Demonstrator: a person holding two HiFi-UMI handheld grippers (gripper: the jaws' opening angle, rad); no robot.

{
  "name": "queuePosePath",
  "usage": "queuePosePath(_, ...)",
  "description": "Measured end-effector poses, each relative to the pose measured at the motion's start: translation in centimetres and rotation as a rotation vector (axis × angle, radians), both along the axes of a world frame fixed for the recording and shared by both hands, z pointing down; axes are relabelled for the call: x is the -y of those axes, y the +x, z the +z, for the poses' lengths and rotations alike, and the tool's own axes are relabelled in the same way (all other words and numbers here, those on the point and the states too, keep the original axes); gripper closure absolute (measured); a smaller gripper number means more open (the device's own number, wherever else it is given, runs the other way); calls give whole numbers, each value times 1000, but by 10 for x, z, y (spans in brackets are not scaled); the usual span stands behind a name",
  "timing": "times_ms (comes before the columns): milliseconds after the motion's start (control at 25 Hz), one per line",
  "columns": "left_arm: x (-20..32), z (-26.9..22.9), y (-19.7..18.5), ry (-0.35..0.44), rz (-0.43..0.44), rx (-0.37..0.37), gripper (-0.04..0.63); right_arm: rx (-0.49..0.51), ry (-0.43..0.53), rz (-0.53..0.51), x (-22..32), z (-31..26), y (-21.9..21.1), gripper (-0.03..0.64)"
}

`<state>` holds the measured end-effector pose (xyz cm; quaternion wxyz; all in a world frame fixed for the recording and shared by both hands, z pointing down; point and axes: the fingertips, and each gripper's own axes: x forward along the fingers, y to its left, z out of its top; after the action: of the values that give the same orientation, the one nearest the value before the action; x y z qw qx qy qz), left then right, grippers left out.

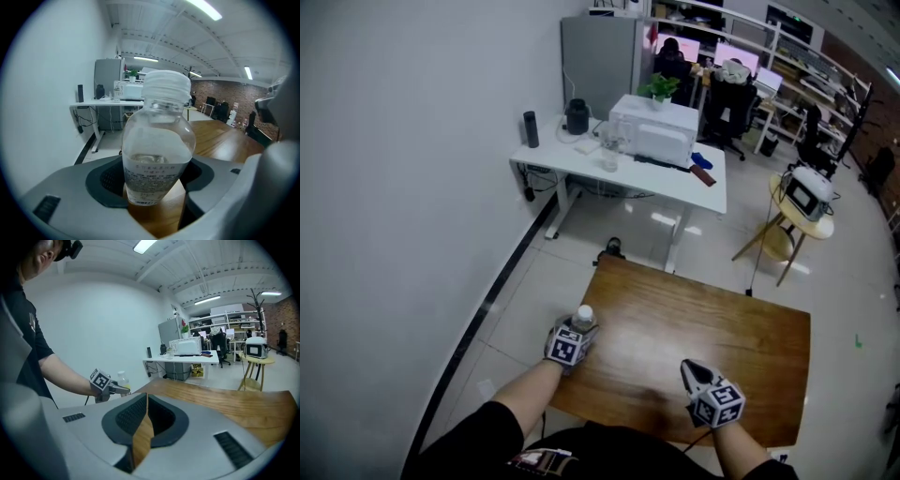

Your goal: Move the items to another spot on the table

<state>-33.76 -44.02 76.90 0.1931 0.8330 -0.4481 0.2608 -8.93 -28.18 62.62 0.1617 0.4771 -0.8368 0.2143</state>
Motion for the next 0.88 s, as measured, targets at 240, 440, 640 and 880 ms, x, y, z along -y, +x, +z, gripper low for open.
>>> queuePosePath(240, 10, 16, -3, 15, -15, -32, 279, -18, 2, 64, -3, -6, 16, 600)
queuePosePath(440, 14, 18, -6, 20, -10, 5, 279, -27, -16, 97, -18, -5, 26, 601)
queuePosePath(640, -7, 30, -2, -87, -4, 4, 170, -35, -3, 134, -29, -12, 41, 600)
queuePosePath(880, -92, 18, 4, -159, 52, -140, 175, -11, 24, 144, -48, -27, 56, 601)
